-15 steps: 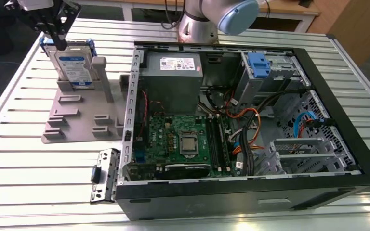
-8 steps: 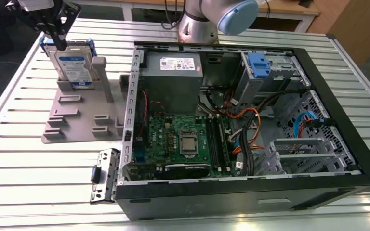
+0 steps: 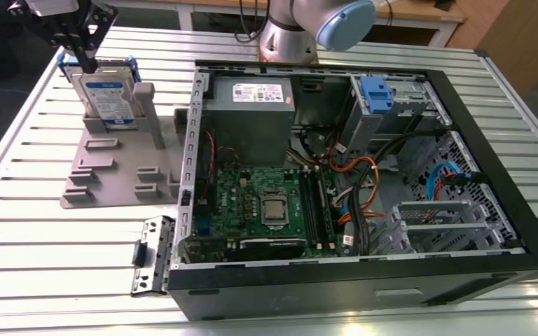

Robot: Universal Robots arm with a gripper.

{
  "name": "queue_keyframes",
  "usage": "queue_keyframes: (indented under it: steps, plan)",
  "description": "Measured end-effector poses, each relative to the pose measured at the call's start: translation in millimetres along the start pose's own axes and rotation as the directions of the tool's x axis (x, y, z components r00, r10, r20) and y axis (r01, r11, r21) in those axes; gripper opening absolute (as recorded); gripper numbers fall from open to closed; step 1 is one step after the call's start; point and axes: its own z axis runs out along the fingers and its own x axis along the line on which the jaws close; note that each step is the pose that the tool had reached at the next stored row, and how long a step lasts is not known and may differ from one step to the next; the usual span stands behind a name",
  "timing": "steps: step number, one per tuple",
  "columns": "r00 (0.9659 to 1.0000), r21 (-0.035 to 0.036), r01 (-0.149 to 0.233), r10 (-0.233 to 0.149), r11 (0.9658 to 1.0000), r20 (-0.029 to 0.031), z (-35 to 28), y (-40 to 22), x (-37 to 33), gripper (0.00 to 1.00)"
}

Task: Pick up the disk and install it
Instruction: 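Pick up the disk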

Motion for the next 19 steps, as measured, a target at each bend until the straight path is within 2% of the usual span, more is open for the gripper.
queue_keyframes:
  steps: [5,10,19]
  plan:
    - [1.0,-0.0002,0.007,-0.007,1.0,0.0002,0.0,0.0,0.0,0.1]
    - [0.9988,-0.0014,0.048,-0.048,0.9988,0.001,0.0,0.1,0.0,0.1]
    - [0.9899,-0.004,0.142,-0.142,0.9899,0.0031,0.0,0.0,0.0,0.1]
